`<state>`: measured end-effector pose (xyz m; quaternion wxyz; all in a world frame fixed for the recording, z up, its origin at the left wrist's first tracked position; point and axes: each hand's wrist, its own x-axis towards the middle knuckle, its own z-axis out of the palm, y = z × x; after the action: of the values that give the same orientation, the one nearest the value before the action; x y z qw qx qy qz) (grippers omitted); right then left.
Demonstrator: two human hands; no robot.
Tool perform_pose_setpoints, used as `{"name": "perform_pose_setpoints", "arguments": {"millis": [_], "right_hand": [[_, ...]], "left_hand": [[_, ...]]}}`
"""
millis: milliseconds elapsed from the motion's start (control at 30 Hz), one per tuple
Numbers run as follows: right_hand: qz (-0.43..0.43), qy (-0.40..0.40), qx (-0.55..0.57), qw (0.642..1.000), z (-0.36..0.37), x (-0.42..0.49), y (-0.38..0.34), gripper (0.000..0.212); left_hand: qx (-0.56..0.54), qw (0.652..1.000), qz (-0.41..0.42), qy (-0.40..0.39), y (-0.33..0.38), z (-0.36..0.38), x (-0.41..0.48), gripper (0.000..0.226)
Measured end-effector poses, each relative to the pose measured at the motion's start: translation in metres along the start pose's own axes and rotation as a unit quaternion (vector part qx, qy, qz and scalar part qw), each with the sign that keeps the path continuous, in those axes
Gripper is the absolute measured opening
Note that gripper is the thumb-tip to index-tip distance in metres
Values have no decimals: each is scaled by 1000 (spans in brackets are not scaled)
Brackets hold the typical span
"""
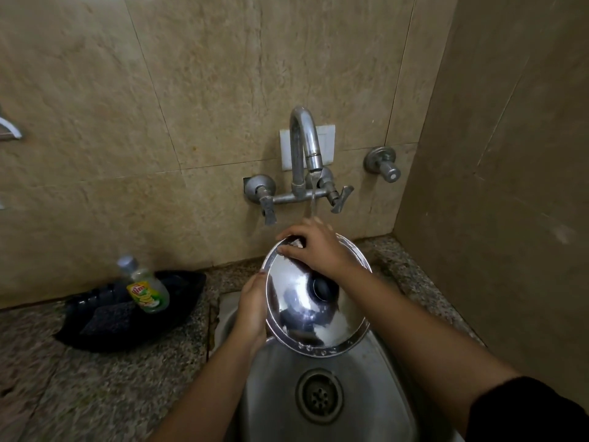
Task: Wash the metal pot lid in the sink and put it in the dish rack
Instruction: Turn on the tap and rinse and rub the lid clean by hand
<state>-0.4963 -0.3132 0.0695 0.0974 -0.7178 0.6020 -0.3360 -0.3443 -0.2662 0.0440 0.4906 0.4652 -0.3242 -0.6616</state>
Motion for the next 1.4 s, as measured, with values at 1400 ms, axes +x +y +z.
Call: {"name": "perform_pose_setpoints", "arguments": {"millis": [1400], "right_hand": [[-243, -25, -143, 959, 41, -137, 30, 40]], "left_hand": [[36, 980, -139, 140, -18, -65, 37, 51]]}}
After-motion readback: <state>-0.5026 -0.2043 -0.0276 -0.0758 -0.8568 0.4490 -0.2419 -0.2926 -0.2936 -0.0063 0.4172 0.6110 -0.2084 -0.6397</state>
